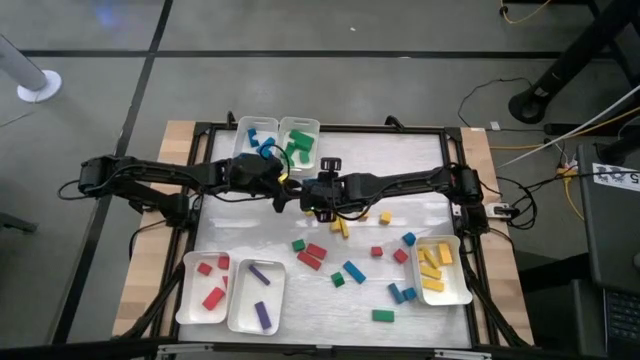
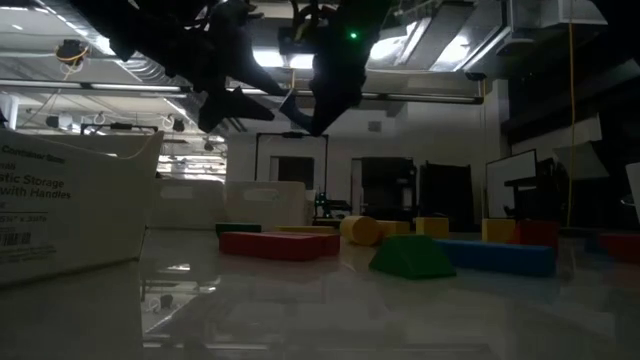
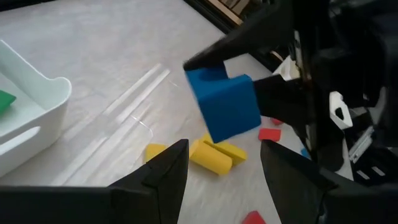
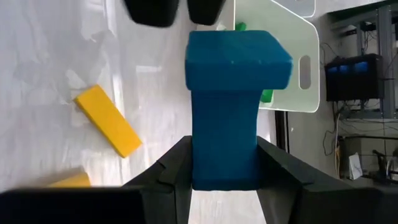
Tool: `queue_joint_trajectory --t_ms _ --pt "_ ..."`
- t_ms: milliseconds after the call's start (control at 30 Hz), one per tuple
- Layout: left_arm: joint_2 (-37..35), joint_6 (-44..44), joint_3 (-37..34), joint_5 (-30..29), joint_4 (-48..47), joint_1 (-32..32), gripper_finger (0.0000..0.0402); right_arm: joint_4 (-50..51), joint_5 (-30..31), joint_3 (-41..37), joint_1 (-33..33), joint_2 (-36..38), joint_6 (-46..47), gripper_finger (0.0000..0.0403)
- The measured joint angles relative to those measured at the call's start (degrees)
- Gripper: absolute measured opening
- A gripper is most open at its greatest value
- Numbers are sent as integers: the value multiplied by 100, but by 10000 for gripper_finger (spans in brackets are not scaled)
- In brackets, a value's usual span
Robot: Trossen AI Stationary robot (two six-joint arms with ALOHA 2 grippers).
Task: Sort blocks
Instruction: Put the blue block into the top left white bin
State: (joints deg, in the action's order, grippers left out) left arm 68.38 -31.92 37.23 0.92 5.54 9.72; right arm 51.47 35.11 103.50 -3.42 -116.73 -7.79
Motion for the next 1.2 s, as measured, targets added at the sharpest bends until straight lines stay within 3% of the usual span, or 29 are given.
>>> queue_joint_trajectory --t_ms 400,900,1200 --pt "2 8 3 7 270 2 189 91 -21 0 2 0 260 136" --pt "2 3249 4 4 85 -347 189 342 -1096 -2 2 0 316 136" --pt "2 3687 4 -20 112 -588 189 -42 -1381 -10 7 0 306 136"
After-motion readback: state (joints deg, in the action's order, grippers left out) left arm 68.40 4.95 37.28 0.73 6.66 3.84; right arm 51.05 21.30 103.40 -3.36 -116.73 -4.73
